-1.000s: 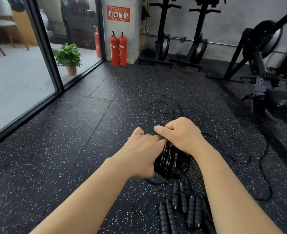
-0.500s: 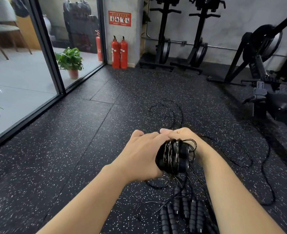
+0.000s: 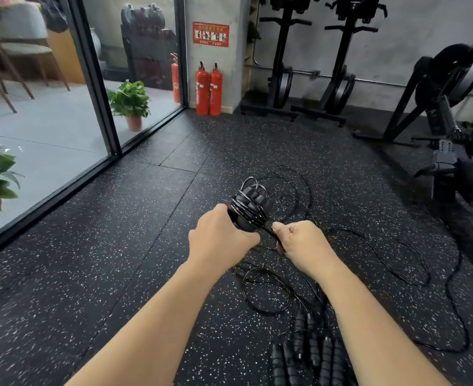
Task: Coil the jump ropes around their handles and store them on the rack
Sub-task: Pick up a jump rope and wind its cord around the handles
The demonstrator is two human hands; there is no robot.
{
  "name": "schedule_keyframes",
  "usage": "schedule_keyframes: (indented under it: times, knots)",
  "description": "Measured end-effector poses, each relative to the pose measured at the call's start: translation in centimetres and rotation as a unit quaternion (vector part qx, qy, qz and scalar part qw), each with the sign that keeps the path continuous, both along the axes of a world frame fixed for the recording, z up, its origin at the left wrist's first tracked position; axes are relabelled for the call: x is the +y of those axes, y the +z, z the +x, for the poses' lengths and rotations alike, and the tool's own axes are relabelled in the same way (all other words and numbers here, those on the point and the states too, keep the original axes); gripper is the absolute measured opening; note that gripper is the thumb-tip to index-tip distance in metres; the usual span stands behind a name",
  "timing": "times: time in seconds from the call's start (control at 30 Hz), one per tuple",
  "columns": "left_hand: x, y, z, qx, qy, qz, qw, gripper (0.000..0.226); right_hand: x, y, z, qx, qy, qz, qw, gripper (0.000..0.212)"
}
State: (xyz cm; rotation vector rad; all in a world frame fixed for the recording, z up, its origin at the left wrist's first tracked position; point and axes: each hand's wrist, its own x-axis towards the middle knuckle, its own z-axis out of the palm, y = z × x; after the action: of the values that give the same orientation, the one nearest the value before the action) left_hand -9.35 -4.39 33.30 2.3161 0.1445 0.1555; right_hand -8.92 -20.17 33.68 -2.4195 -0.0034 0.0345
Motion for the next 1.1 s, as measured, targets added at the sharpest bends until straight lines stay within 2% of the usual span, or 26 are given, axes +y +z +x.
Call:
schedule_keyframes:
  times: [0.23, 0.33, 0.47, 0.63, 0.8, 1.0, 1.1]
  knots:
    - [2.5, -0.3, 1.0, 0.064, 0.067, -0.016, 0.996, 0.028, 2.5, 2.4, -2.8, -0.030, 0.027, -0.158, 0.987, 0.048]
    - [2.9, -0.5, 1.2, 0.055, 0.098, 0.064, 0.992, 0.026, 3.7, 4.1, -4.5, -0.083, 0.067, -0.194, 0.975, 0.048]
    - [2.2, 0.0, 0.8, 0.045, 0.096, 0.174, 0.979, 0.025, 4.5, 5.3, -5.2, -0.130, 0.125, -0.189, 0.965, 0.049]
    - [0.4, 0.5, -0.4, -0.023, 0.011, 0.309, 0.951, 0.018, 3.9, 6.0, -4.6, -0.150, 0.145, -0.191, 0.959, 0.045]
    - [-1.2, 0.1, -1.1, -0.111, -0.129, 0.370, 0.913, 0.009, 1.7, 5.5, -2.8, -0.201, 0.124, -0.182, 0.955, 0.052]
    - [-1.7, 1.6, -2.0, -0.073, -0.270, 0.404, 0.871, 0.046, -1.1, 4.2, -1.1, -0.198, 0.100, -0.137, 0.965, 0.056]
    - [-1.8, 1.9, -2.5, -0.054, -0.317, 0.382, 0.866, 0.048, -1.6, 3.9, -0.6, -0.178, 0.105, -0.111, 0.972, 0.062]
